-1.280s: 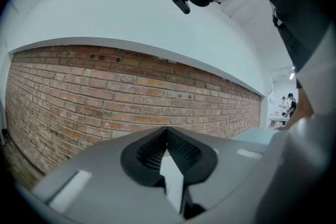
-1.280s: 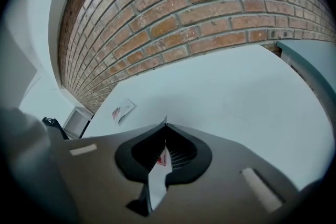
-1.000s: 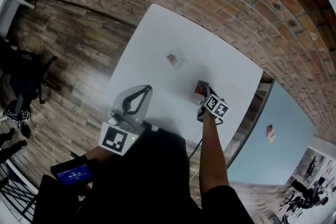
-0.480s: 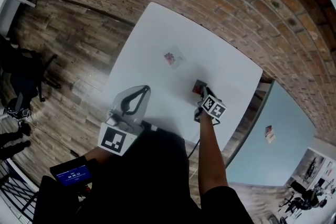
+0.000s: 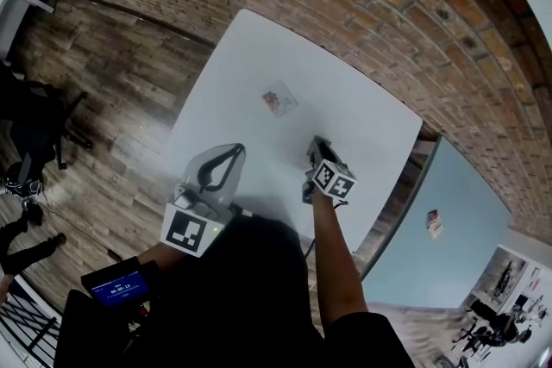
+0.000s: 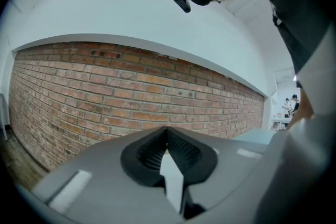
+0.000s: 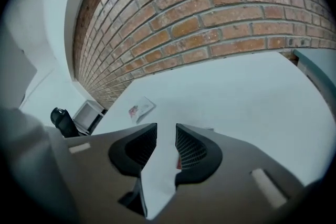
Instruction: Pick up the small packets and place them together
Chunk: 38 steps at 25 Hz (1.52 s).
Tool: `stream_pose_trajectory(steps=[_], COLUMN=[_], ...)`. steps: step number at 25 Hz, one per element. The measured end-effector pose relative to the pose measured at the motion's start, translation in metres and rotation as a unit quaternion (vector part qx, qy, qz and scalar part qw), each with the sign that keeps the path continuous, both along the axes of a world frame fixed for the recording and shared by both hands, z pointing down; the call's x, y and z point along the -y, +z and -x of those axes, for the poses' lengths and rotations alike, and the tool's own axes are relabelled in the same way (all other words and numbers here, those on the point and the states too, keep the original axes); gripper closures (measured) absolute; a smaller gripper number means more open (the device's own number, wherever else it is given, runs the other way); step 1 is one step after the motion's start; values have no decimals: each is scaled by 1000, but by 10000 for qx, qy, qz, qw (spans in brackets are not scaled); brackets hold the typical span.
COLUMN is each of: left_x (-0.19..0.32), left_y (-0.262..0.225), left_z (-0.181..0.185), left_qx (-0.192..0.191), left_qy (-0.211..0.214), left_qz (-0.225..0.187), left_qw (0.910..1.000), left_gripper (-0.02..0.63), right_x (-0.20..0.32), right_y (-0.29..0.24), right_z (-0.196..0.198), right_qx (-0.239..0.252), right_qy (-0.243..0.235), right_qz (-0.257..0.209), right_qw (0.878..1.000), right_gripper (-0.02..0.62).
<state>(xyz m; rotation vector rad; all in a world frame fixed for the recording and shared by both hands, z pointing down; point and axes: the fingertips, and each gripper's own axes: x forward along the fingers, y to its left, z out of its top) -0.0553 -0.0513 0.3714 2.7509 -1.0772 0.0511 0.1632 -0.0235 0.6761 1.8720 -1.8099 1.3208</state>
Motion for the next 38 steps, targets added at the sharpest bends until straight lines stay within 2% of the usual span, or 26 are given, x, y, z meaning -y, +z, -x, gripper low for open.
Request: stream_pose_trajectory(steps=[5, 7, 11, 20, 26, 29, 31, 34, 38], left_x=[9, 12, 21, 34, 38, 42, 44, 45, 44], left_y=[-2, -1, 3, 17, 21, 22, 24, 26, 25], left_z=[9, 14, 30, 61, 69, 71, 71, 70, 66], left_qx=[-29, -34, 5, 45, 65, 47, 46, 70, 55], left_qy=[-156, -226, -367, -595, -624, -625, -609, -573, -512], left_qz=[-20, -4, 52, 232, 301, 302, 302, 312, 292], left_qw=[9999, 9997, 9993, 9979, 9976, 9976, 9977, 9978, 9982], left_gripper=[606, 606, 606, 606, 606, 606, 606, 606, 606], right_x=[41, 56, 79, 93, 96, 101, 104, 105, 101], right_y=[-7, -4, 7, 37, 44, 45, 44, 37, 18], right_z=[43, 51, 68, 80, 86, 87, 87, 87, 85], right_qx=[439, 500, 923, 1422, 1735, 1806, 1850, 1735, 1020], right_qy=[-205, -139, 58, 449, 746, 829, 784, 521, -277], right_qz=[-180, -139, 25, 459, 551, 536, 472, 360, 178], right_qw=[9987, 9986, 9957, 9877, 9805, 9786, 9785, 9828, 9942], right_gripper=[509, 497, 497, 499, 500, 523, 581, 586, 588])
